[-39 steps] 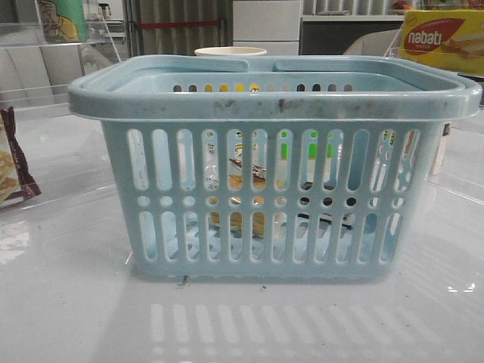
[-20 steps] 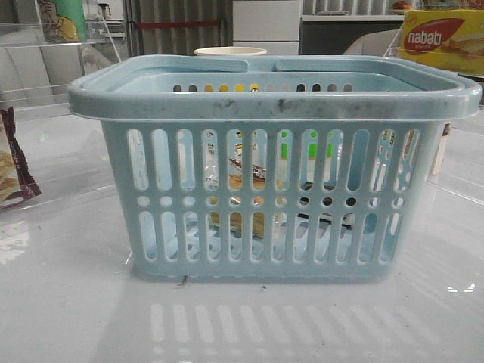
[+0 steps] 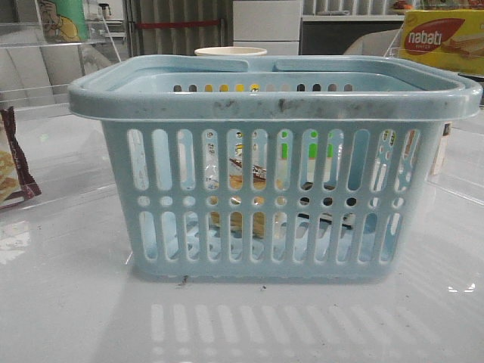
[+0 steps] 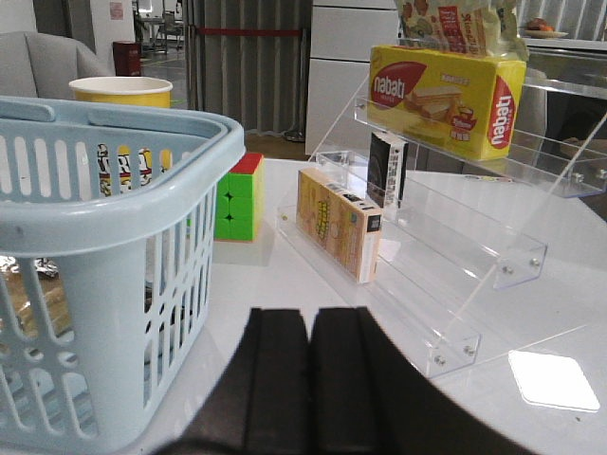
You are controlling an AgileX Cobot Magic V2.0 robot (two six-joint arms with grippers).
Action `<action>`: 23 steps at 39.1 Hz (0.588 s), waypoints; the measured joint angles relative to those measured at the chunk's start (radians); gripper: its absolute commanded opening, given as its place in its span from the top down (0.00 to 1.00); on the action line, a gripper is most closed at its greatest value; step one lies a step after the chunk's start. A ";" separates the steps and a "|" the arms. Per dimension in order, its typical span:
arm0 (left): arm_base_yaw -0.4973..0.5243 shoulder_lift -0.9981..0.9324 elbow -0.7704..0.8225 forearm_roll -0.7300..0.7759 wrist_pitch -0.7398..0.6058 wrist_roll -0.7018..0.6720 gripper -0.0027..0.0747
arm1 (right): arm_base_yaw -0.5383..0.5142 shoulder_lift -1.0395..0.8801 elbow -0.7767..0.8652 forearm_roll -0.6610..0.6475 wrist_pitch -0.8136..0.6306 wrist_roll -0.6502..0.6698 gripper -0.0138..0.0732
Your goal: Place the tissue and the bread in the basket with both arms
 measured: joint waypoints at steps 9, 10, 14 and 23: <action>0.000 0.000 0.000 0.000 0.000 0.000 0.85 | -0.023 0.000 0.000 0.000 0.000 0.000 0.78; 0.000 0.000 0.000 0.000 0.000 0.000 0.85 | -0.031 0.000 0.000 0.000 0.000 0.000 0.78; 0.000 0.000 0.000 0.000 0.000 0.000 0.85 | -0.049 0.000 0.000 0.000 0.000 0.000 0.78; 0.000 0.000 0.000 0.000 0.000 0.000 0.85 | -0.051 0.000 0.000 0.000 0.000 0.000 0.78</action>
